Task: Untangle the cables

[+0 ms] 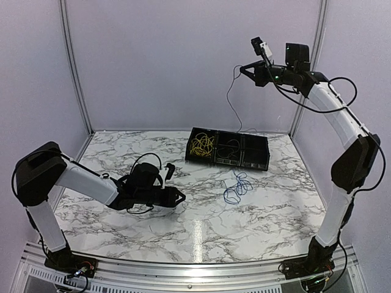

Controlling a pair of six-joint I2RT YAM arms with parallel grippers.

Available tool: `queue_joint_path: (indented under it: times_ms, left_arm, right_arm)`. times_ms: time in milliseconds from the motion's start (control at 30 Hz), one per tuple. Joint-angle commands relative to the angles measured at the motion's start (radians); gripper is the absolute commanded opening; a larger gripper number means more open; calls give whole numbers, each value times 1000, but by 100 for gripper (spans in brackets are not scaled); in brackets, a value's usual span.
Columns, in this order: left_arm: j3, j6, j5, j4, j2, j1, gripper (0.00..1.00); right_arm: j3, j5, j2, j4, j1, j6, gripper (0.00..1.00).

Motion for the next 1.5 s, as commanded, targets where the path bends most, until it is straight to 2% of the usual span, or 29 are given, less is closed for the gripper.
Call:
queue_joint_path:
  times_ms: [0, 400, 867, 1133, 1467]
  left_arm:
    - [-25, 2, -13, 15, -51, -5, 39]
    - [-59, -21, -35, 14, -135, -33, 39]
    - [-82, -81, -60, -20, -155, -33, 40]
    - [-72, -83, -34, -35, -152, -32, 40]
    - [-43, -74, -16, -54, -124, -32, 41]
  right_arm:
    - [37, 47, 25, 26, -12, -27, 0]
    - [9, 102, 129, 23, -60, -88, 0]
    - [94, 165, 239, 41, -75, -90, 0]
    - [177, 144, 234, 74, -74, -29, 0]
    - [145, 189, 244, 62, -75, -57, 0]
